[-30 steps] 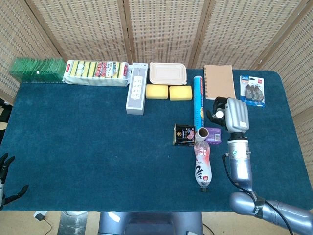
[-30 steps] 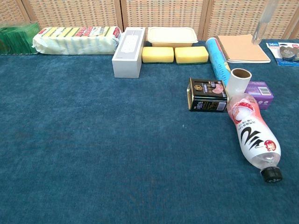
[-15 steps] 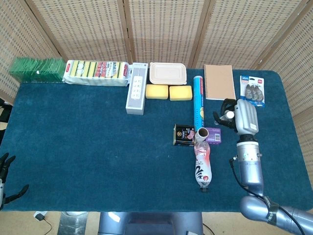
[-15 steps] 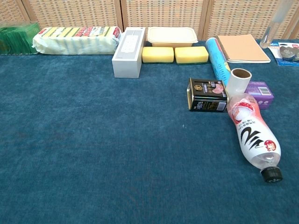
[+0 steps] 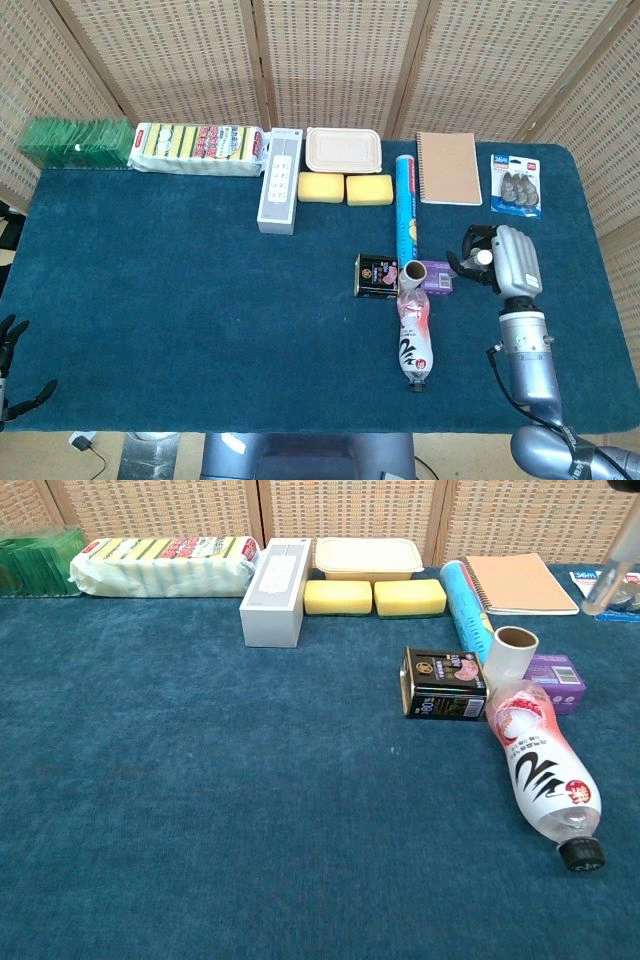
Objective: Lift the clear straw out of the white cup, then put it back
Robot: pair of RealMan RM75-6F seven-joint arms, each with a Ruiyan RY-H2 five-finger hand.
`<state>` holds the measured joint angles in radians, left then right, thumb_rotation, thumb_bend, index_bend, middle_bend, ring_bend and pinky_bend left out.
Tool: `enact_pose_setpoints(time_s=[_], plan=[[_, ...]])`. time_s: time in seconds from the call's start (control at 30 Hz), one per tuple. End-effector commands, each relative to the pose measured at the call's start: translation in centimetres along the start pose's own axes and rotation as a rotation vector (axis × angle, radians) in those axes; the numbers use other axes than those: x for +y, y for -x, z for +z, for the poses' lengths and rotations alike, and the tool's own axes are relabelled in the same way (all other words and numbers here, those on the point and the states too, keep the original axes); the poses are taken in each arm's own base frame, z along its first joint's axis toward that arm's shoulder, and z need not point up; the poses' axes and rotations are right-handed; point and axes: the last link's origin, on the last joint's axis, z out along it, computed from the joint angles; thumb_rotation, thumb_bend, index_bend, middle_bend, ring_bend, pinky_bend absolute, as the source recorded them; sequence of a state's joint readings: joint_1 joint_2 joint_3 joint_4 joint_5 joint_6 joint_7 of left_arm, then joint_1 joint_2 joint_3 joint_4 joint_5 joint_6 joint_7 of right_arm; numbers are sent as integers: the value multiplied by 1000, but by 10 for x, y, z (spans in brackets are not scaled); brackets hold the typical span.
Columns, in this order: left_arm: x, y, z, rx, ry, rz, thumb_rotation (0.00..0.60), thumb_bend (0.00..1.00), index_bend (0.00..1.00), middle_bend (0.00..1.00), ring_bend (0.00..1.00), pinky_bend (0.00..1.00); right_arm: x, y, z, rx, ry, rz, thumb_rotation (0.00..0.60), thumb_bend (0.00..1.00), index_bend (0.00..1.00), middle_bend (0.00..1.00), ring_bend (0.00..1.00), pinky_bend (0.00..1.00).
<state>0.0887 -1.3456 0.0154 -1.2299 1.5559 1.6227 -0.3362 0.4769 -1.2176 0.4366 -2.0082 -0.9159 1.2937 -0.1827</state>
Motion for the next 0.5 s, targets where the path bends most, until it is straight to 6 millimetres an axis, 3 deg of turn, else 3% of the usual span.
enact_pose_setpoints(time_s=[0.03,0.13,0.2,0.3,0.4,0.43,0.47,0.5], plan=[[0,0,-3,0,-1,-3,600,195,67,2,0,149,-8,1,-1,32,36,145,600,408,811,1000,1000,1000],[-4,-1,-3,8,-22,-1,600,195,67,2,0,149,-35,14,-30,-111,-68,103,600,406,811,1000,1000,1000],[-2,-3,-2,17,-13,1,600,195,67,2,0,149,-46,10,-47,-165,-127,115,600,407,812,1000,1000,1000],[1,-5,-6,24,4,-2,600,195,67,2,0,149,-43,-6,-23,-30,-77,184,600,408,815,1000,1000,1000],[-2,-5,-7,21,-6,-3,600,194,67,2,0,149,-43,0,-8,5,-19,149,600,413,816,1000,1000,1000],[-2,-4,-7,21,-10,-4,600,194,67,2,0,149,-45,4,-11,-11,-26,129,600,414,815,1000,1000,1000],[-4,-4,-5,18,-17,-4,600,195,67,2,0,149,-58,24,-27,-129,-91,92,600,413,816,1000,1000,1000],[-4,-3,-4,16,-19,-2,600,194,67,1,0,149,-63,32,-39,-177,-131,68,600,413,816,1000,1000,1000]])
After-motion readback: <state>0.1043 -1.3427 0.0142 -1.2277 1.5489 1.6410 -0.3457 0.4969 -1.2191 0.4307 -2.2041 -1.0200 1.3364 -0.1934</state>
